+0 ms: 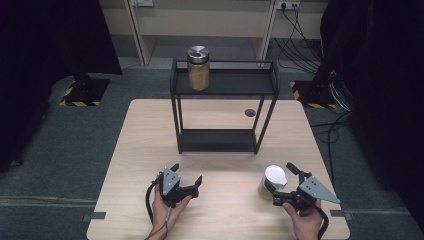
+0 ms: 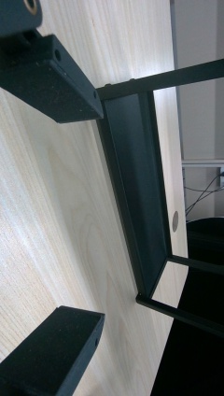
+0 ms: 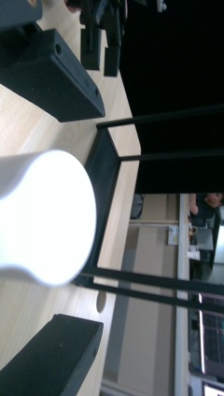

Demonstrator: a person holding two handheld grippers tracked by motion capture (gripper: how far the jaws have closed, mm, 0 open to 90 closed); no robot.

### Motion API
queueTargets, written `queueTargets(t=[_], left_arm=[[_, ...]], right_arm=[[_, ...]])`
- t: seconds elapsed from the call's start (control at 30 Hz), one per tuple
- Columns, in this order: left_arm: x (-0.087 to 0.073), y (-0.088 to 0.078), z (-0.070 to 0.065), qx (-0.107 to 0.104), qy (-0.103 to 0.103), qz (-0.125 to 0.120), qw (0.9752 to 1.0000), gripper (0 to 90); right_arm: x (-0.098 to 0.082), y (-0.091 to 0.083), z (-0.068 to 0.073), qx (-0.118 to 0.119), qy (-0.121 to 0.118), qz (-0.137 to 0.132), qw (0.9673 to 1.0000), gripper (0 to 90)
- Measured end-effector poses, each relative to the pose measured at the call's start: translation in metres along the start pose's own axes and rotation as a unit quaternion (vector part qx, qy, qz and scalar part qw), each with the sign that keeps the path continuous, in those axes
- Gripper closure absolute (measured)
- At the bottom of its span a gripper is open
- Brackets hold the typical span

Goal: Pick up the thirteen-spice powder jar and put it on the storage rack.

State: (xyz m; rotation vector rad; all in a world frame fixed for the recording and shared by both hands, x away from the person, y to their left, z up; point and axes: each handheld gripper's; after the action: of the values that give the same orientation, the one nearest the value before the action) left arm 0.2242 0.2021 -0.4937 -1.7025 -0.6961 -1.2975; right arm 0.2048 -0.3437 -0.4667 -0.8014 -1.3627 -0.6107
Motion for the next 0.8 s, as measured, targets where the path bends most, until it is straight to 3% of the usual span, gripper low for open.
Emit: queueTargets(t=[0.2,0.6,0.8], left_arm=[[-0.001,0.0,0.0,0.0,-0.001,-0.002,1.0,3.0],[-0.001,0.0,0.0,0.0,0.0,-0.002,1.0,3.0],[-0.001,0.0,0.0,0.0,0.001,-0.002,1.0,3.0]], right_arm=[[-0.005,0.007,0.0,0.0,-0.005,0.018,0.9998,4.0],[-0.014,0.011,-0.001,0.002,-0.002,0.025,0.9997,13.3],[-0.017,0.012,-0.001,-0.001,-0.002,0.023,0.9997,25.2]])
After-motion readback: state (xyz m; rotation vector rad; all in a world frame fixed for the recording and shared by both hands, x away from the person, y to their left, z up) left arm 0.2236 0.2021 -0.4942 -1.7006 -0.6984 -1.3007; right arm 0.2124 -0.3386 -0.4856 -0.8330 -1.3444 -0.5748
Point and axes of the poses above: each handheld gripper's, and its own axes: y roughly forward along the jaws, x roughly out of its top, z roughly to its left, and after that the axes turned 3 degrees about z, right-handed
